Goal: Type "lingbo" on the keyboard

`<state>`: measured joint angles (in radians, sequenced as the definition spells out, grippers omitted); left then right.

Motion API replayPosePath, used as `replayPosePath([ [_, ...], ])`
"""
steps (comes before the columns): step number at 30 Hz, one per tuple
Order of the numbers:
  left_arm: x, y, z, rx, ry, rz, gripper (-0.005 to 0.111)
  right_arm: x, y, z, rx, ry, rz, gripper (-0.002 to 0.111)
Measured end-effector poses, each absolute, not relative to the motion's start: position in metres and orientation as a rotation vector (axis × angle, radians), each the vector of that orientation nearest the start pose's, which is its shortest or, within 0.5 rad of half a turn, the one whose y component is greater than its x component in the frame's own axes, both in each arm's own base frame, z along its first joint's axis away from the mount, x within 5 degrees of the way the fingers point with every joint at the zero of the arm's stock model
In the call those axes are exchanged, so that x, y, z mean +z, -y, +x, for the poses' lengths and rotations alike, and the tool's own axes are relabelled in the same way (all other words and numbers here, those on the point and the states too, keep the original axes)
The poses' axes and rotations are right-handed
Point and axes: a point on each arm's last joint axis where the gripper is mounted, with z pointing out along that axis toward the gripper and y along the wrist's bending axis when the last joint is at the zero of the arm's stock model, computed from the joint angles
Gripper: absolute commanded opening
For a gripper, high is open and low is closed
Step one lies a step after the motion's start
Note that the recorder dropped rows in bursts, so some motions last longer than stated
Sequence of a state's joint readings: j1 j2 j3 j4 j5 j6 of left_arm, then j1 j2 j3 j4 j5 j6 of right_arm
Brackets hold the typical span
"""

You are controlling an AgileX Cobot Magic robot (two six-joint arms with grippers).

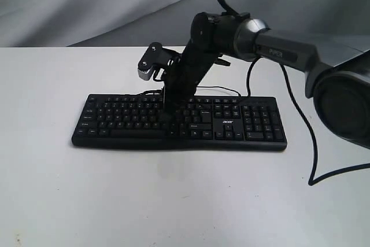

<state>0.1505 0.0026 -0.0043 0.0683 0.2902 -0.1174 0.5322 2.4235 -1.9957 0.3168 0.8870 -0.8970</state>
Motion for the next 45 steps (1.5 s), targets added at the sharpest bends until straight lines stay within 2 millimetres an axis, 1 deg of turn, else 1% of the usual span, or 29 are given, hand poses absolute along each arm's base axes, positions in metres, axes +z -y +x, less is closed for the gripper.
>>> replayPosePath([
  [14,0.188,-0.010,0.054,0.089,-1.762,-0.193,0.001,0.135,-0.281,0.432,0.303,-2.196,-1.623,0.000],
  [20,0.188,-0.010,0.054,0.089,-1.762,-0.193,0.001,0.128,-0.279,0.429,0.312,-2.214,-1.628,0.000],
  [38,0.188,-0.010,0.054,0.089,-1.762,-0.193,0.001,0.128,-0.280,0.430,0.312,-2.204,-1.616,0.000],
  [42,0.188,-0.010,0.054,0.089,-1.762,-0.193,0.001,0.139,-0.280,0.430,0.298,-2.175,-1.596,0.000],
  [45,0.188,-0.010,0.054,0.089,-1.762,-0.193,0.001,0.161,-0.278,0.432,0.283,-2.134,-1.564,0.000],
])
